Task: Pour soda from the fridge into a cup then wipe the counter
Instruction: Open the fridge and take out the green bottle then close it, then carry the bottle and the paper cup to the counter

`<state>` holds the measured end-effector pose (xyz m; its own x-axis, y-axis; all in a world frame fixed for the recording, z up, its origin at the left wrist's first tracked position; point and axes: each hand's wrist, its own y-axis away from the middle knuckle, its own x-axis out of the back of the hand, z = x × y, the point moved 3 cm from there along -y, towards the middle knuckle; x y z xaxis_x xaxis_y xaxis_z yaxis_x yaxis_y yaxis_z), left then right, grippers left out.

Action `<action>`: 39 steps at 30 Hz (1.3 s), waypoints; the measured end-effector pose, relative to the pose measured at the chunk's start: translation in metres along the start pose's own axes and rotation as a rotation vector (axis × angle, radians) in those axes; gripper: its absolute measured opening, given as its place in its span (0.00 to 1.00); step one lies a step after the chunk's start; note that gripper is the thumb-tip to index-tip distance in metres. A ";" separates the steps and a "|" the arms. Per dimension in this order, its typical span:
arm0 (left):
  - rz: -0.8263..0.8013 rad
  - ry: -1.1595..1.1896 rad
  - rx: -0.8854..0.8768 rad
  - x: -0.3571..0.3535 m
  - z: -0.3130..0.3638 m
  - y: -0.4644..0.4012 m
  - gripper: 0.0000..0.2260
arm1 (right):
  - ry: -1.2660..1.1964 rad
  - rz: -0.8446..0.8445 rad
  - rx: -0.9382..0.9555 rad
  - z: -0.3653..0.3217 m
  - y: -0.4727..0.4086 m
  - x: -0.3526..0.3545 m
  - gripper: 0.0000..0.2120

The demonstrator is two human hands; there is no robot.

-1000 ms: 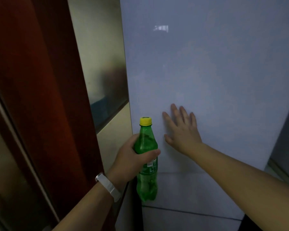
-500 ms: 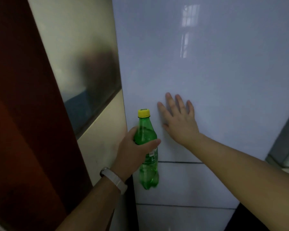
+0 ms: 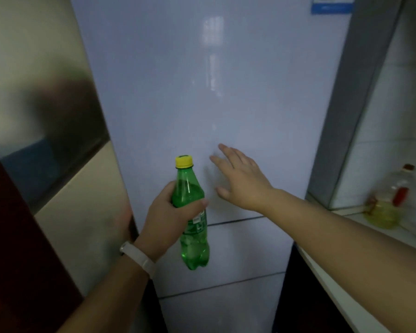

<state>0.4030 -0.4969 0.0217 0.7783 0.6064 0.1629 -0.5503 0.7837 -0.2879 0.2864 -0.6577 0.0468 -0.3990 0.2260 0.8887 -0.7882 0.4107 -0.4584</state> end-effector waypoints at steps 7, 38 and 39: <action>-0.115 0.043 -0.050 -0.095 0.025 0.016 0.11 | -0.124 0.005 -0.163 0.093 0.099 0.045 0.37; -0.593 0.010 0.110 -0.466 -0.080 0.052 0.21 | -0.616 -0.096 -1.101 0.333 0.459 -0.049 0.48; -0.593 0.009 0.125 -0.471 -0.091 0.048 0.22 | -0.629 -0.092 -1.139 0.336 0.460 -0.059 0.49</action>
<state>0.0378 -0.7572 -0.1546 0.9656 0.0601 0.2531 -0.0524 0.9979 -0.0373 -0.2100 -0.7792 -0.2118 -0.7591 -0.1655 0.6295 -0.1109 0.9859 0.1253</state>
